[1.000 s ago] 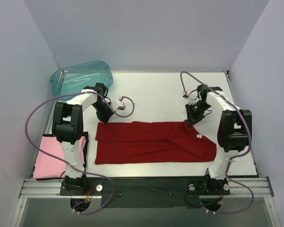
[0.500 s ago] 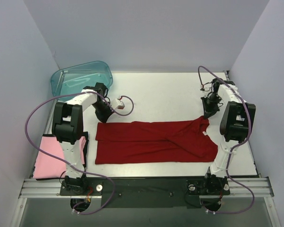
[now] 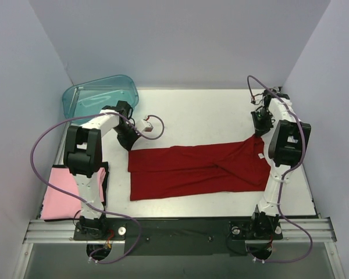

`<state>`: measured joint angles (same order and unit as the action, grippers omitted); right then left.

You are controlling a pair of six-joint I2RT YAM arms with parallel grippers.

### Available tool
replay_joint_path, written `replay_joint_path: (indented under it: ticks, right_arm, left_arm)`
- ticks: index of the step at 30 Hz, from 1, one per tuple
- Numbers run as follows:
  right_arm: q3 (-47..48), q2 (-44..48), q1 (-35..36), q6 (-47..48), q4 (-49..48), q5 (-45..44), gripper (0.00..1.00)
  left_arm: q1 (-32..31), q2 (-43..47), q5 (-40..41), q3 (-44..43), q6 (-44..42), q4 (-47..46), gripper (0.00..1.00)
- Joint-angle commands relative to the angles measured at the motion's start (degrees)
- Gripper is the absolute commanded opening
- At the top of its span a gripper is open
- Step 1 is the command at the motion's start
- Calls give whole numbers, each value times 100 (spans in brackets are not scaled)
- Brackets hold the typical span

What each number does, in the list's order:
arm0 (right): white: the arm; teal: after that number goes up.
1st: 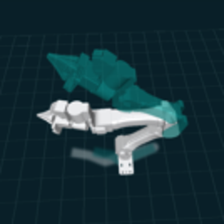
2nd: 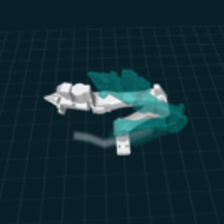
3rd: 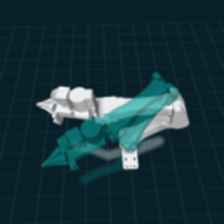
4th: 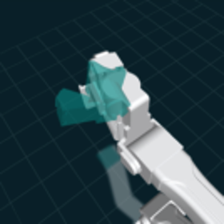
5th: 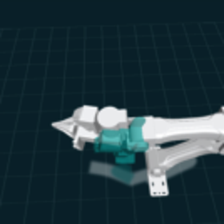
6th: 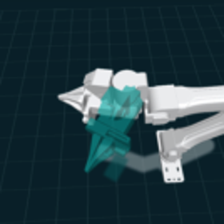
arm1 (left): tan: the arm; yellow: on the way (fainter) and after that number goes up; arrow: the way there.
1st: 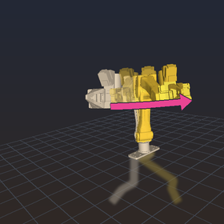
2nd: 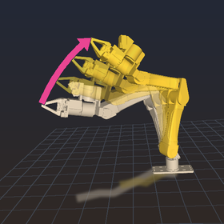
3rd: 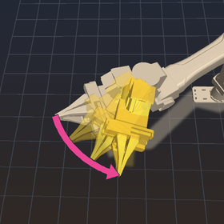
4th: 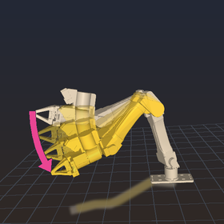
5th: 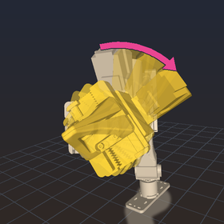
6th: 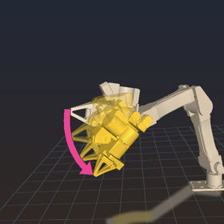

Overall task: Fold and stack the t-shirts
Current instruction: Fold the other side of the tshirt into a rectangle

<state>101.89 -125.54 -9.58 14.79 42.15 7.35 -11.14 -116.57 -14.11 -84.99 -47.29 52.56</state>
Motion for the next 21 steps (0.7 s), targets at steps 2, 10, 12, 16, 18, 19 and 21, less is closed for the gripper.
replay_joint_path:
  ticks: [2,10,12,16,18,19,21]
  right_arm:
    - [332,-217,-34,-327,144,-1523,28]
    - [728,274,-140,-1231,408,-2317,48]
    - [474,643,-166,-1617,513,-2292,49]
    - [-624,1609,-290,-2382,628,-1346,49]
    - [-1318,2040,-290,-2576,619,-792,49]
    - [-1712,2294,-290,-2638,645,-458,50]
    - [-2416,2656,-298,-2831,636,-51,51]
  left_arm:
    - [-11,372,-373,-360,281,27,1]
    - [-11,513,-847,-466,554,-43,41]
    - [15,539,-961,-448,641,-96,43]
    - [24,671,-1059,-422,818,-18,44]
    - [24,793,-1234,-431,713,210,44]
    - [6,829,-1356,-431,564,333,43]
    - [-20,934,-1515,-448,353,711,43]
